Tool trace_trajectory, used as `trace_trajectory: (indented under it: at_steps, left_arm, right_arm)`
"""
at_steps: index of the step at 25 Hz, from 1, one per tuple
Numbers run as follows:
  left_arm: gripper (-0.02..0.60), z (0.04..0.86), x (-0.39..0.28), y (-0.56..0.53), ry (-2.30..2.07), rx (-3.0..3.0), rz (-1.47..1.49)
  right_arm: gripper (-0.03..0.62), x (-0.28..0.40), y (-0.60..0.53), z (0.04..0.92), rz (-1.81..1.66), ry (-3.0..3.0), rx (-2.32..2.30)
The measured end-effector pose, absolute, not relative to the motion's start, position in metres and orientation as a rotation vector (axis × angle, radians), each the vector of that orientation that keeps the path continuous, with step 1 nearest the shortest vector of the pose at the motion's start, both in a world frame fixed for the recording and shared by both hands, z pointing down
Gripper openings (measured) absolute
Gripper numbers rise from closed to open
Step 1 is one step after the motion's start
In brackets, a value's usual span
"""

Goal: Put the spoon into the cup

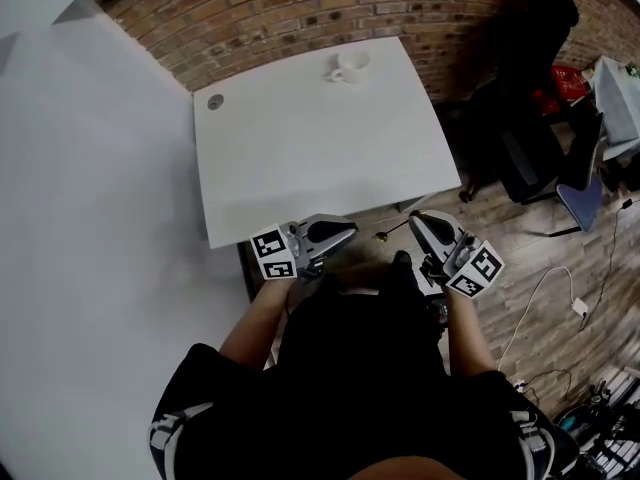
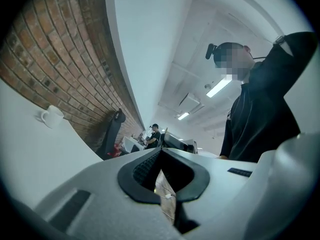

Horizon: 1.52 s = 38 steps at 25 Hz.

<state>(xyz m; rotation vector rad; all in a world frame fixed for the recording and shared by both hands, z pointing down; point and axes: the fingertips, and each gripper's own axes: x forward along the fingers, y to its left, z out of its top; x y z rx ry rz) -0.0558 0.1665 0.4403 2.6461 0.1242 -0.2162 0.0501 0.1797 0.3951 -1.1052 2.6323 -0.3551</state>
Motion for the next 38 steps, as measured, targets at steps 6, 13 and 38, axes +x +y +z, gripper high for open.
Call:
trace_trajectory:
  at_steps: [6, 13, 38]
  left_arm:
    - [0.017, 0.431, 0.014, 0.144, -0.001, 2.653, -0.246]
    - [0.018, 0.41, 0.079, 0.124, -0.138, 2.663, -0.27]
    - [0.017, 0.39, 0.02, -0.072, -0.188, 2.534, -0.552]
  right_arm:
    - [0.008, 0.129, 0.15, 0.389, -0.358, 2.655, -0.965]
    - [0.008, 0.2, 0.133, 0.377, -0.393, 2.657, -0.823]
    - [0.008, 0.143, -0.061, 0.396, -0.537, 2.742, -0.792]
